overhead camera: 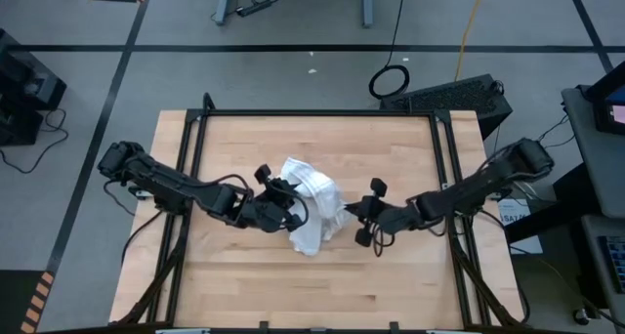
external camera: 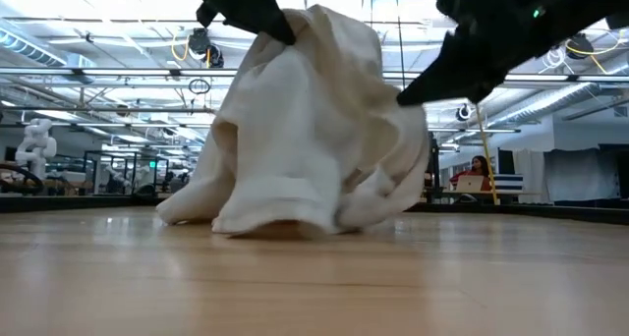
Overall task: Roll towel into tight, uniform cylinder
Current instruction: Roll the white towel
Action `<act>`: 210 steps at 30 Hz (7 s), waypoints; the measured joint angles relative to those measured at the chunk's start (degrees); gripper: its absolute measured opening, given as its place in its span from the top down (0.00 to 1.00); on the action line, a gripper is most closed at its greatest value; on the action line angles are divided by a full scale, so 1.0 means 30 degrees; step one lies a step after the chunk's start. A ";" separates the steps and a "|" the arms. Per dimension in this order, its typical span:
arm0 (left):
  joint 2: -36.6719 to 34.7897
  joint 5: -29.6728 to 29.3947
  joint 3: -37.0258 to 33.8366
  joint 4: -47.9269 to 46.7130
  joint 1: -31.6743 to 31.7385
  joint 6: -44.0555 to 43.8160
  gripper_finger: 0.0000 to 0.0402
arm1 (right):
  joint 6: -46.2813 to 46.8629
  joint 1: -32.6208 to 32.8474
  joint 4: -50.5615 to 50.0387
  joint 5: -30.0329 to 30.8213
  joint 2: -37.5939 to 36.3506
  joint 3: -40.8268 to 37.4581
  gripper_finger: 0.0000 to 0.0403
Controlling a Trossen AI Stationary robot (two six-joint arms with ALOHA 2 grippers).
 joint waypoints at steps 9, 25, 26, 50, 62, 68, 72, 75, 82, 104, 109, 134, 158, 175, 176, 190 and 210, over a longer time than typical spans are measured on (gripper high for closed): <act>0.0007 0.2836 -0.0015 0.0071 -0.1109 -0.0591 0.73 | -0.1677 0.0080 -0.1126 -0.1211 -0.4182 0.0000 1.00; 0.1949 0.0548 -0.0029 1.4358 -0.1252 1.2083 0.24 | -0.4958 0.0073 -0.1159 -0.1461 -1.0357 -0.0001 1.00; 0.2188 0.0739 -0.0029 1.5204 -0.1016 1.2461 0.24 | -0.4967 0.0073 -0.1171 -0.1460 -1.0572 -0.0006 1.00; 0.6048 0.1966 -0.0022 1.8819 0.0998 1.5963 0.90 | -0.4011 0.0073 -0.3165 -0.1506 -0.9318 0.0000 0.98; 0.3288 0.1732 -0.0022 1.4277 0.0886 1.5869 0.99 | -0.2894 0.0080 -0.4427 -0.1491 -0.9311 0.0000 0.95; 0.1735 0.2626 -0.0015 1.0206 0.0946 1.2566 0.99 | -0.1139 0.0095 -0.6949 -0.1784 -0.9121 0.0000 0.81; 0.0961 0.3304 -0.0015 0.8275 0.0946 1.0431 0.99 | 0.0339 0.0299 -0.8358 -0.2219 -0.8005 -0.0118 0.69; 0.0555 0.3319 -0.0022 0.7958 0.0934 0.9589 0.99 | 0.0731 0.0779 -0.7540 -0.2542 -0.6352 -0.0678 0.60; 0.0138 0.3939 -0.0015 0.7927 0.0949 0.9538 0.99 | 0.1491 0.1960 -0.6869 0.1499 -0.1356 -0.0860 0.38; 0.0131 0.3197 -0.0015 0.6161 0.0934 0.9389 0.99 | -0.5299 0.2237 -0.0328 0.6950 0.3245 -0.0823 0.97; 0.0131 0.2764 -0.0015 0.5785 0.0934 0.9385 0.98 | -0.6071 0.2170 -0.0987 0.6280 0.0412 -0.0823 0.96; -0.0813 0.0037 -0.0029 0.3773 -0.0507 0.8446 0.37 | -0.9297 0.2055 -0.1801 0.5373 -0.8925 0.1868 0.99; 0.4714 0.5081 -0.0036 1.9456 -0.0066 1.4446 0.29 | -0.5671 0.2084 -1.0837 0.4353 -0.8087 0.6885 0.97; 0.9562 0.3151 0.3419 2.3398 -0.0239 1.7703 0.06 | -0.3933 0.1923 -1.2604 0.4447 -0.6837 0.6870 0.96; 0.9785 0.3144 0.3898 2.3418 -0.0245 1.7838 0.07 | -0.3940 0.1902 -1.2603 0.4455 -0.6759 0.6870 0.96; 1.0768 -0.4590 0.6288 1.5606 0.1271 1.5654 0.47 | -0.3959 0.1913 -1.2537 0.4422 -0.6695 0.6870 0.96; 0.9080 -0.3836 0.6288 1.1255 -0.1904 1.3454 0.62 | -0.2432 0.1537 -1.3373 0.3937 -0.5633 0.6870 0.96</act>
